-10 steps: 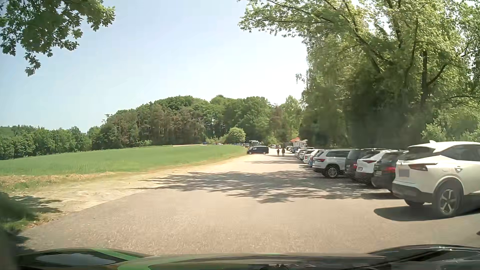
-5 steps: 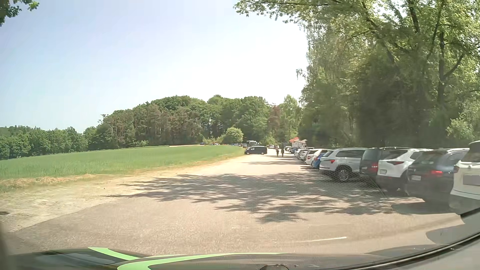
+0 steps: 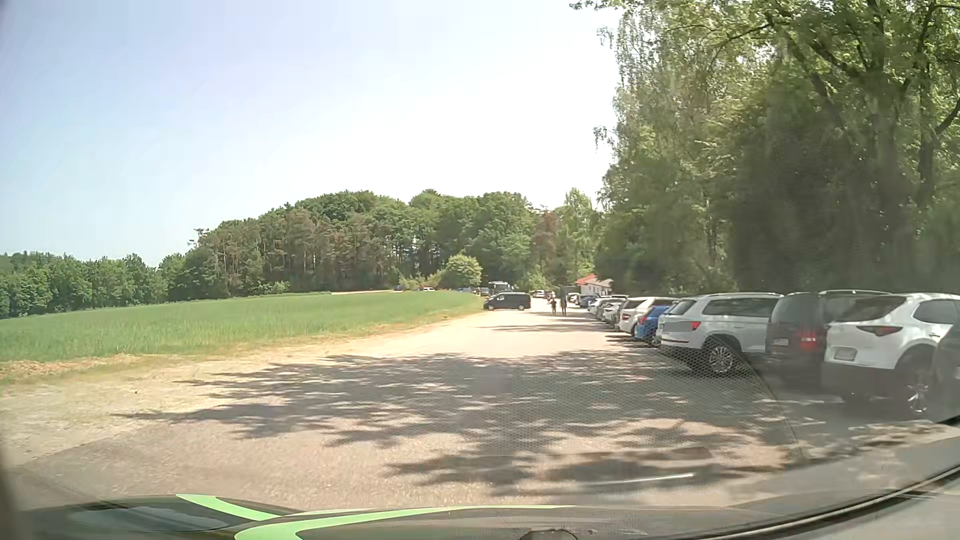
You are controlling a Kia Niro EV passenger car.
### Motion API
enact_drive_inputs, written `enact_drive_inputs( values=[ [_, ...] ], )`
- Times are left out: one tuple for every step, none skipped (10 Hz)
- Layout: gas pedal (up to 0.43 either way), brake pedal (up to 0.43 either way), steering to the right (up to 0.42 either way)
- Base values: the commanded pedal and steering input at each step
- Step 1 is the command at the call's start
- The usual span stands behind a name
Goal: Follow the waypoints while adhering to traffic rules and regulations
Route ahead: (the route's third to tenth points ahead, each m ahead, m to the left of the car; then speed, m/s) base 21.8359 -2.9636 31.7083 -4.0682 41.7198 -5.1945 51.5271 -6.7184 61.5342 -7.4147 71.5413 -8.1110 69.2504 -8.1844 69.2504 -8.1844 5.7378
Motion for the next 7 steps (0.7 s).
enact_drive_inputs(
  values=[
    [0.0,0.0,0.01],
    [0.0,0.0,0.012],
    [0.0,0.0,0.013],
    [0.0,0.0,0.016],
    [0.0,0.018,0.018],
    [0.0,0.091,0.018],
    [0.0,0.14,0.018]
  ],
)
